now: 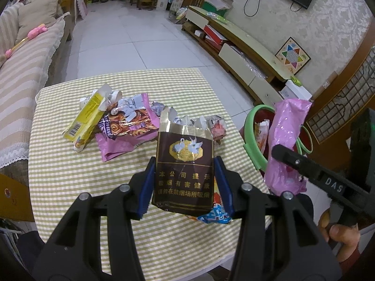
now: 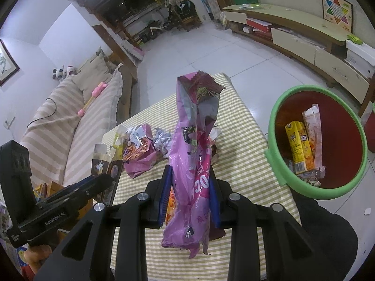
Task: Collect trash
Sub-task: 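Carry the cigarette box and pink wrapper to the red bin and release both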
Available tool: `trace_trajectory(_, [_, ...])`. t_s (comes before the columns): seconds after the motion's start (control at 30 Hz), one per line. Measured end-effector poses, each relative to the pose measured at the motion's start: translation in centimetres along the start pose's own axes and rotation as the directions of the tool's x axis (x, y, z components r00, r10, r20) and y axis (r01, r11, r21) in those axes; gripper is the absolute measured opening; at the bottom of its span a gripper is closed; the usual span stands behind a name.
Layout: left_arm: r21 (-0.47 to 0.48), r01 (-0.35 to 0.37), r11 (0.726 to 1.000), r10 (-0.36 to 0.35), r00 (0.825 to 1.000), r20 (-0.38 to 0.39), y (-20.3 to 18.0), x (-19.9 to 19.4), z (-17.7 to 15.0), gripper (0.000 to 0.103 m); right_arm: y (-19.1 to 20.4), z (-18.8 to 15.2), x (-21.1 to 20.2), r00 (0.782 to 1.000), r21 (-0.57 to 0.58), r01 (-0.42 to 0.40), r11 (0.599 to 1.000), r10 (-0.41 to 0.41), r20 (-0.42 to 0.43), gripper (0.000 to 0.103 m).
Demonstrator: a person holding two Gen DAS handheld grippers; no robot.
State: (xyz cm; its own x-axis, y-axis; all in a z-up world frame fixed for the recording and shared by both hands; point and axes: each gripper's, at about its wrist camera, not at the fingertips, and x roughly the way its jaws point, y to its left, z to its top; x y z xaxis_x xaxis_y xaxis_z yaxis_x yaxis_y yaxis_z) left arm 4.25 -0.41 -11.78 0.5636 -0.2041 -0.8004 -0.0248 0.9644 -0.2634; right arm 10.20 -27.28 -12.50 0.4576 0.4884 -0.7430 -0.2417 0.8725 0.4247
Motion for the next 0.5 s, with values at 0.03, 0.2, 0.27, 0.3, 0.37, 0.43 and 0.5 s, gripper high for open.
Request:
trace_trajectory(0.03, [0.0,0.0,1.0,0.0,1.0,-0.005,-0.1,0.1,-0.1,0.046,-0.3,0.0,-0.1,1.0,0.006,0.003,1.0,-0.003,0.002,0.028])
trace_trajectory(0.2, [0.012,0.0,1.0,0.0,1.0,-0.012,-0.6,0.4,0.0,0.046,-1.7,-0.2,-0.4,1.0,0.034,0.015,0.999,-0.015,0.005,0.028])
trace_trajectory(0.27, [0.026,0.0,1.0,0.0,1.0,-0.014,-1.1,0.6,0.1,0.046,-2.1,-0.2,-0.5,1.0,0.042,0.019,0.999,-0.019,0.008,0.028])
trace_trajectory(0.3, [0.03,0.001,1.0,-0.001,1.0,-0.015,-1.3,0.7,0.2,0.046,-2.3,-0.2,-0.6,1.0,0.046,0.02,0.999,-0.02,0.011,0.028])
trace_trajectory(0.37, [0.043,0.005,0.999,-0.004,1.0,-0.018,-1.8,0.8,0.3,0.046,-2.9,-0.1,-0.8,1.0,0.057,0.022,0.998,-0.023,0.017,0.028])
trace_trajectory(0.43, [0.056,0.008,0.998,-0.007,1.0,-0.02,-2.4,1.0,0.4,0.046,-3.4,-0.2,-1.1,0.999,0.068,0.025,0.997,-0.026,0.023,0.028])
trace_trajectory(0.5, [0.068,0.012,0.998,-0.011,1.0,-0.02,-2.9,1.2,0.4,0.046,-4.0,-0.1,-1.3,0.999,0.079,0.029,0.996,-0.031,0.027,0.029])
